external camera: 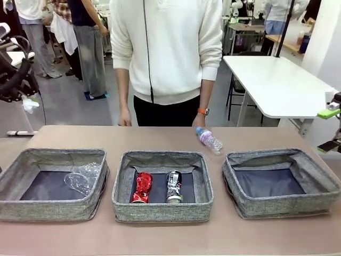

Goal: Sort the waste into the appropriate baskets.
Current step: Pick up the waste item pointed out by the person.

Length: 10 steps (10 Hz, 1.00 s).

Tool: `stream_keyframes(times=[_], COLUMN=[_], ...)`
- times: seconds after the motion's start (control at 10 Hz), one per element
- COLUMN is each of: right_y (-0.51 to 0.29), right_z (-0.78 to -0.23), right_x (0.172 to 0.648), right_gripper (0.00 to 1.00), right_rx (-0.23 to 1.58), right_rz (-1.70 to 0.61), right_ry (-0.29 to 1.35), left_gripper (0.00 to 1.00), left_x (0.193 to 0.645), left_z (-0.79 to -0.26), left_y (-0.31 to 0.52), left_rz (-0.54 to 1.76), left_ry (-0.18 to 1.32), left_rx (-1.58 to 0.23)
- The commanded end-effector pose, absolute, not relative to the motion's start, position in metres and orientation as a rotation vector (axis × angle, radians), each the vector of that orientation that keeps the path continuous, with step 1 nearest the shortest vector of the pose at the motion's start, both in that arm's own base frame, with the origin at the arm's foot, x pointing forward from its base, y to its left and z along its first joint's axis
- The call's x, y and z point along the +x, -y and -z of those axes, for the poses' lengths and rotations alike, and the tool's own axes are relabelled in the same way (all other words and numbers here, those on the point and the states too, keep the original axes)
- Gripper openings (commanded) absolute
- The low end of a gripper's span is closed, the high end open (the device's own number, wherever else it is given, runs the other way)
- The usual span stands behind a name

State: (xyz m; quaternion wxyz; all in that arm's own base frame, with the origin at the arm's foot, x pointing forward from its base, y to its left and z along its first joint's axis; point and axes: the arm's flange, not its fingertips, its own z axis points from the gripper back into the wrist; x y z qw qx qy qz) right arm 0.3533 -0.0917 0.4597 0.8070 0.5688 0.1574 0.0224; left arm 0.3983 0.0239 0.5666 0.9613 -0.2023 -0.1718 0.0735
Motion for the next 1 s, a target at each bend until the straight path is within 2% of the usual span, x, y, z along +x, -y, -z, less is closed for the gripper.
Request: stream_keyframes(times=[0.0, 0.2, 0.3, 0.4, 0.6, 0.7, 0.9], right_y=[0.09, 0.09, 0.09, 0.09, 0.09, 0.09, 0.09], right_z=[-0.463, -0.463, -0.463, -0.463, -0.463, -0.463, -0.463], right_x=[0.353, 0.353, 0.353, 0.353, 0.353, 0.353, 0.353], right_gripper=[1.0, 1.0, 1.0, 1.0, 1.0, 1.0, 1.0], right_rx=[1.223, 1.223, 1.223, 1.223, 1.223, 1.223, 1.223], right_rz=[-0.037, -0.037, -0.037, -0.037, -0.037, -0.037, -0.037], right_ry=[-0.343, -0.343, -0.343, -0.343, -0.343, -0.343, -0.343], left_gripper=[0.05, 0.05, 0.14, 0.14, 0.14, 0.14, 0.14], left_x=[0.433, 0.433, 0.398, 0.407, 0.417, 0.421, 0.406], left_z=[-0.55, -0.55, -0.558, -0.543, -0.599, -0.617, -0.654], left_y=[-0.033, -0.033, -0.025, 0.008, 0.119, 0.184, 0.292], left_rz=[-0.18, -0.18, -0.153, -0.072, 0.018, -0.036, 0.013], left_ry=[0.244, 0.244, 0.327, 0.218, 0.216, 0.136, 0.166], left_rx=[-0.319, -0.319, -0.391, -0.417, -0.367, -0.286, -0.178])
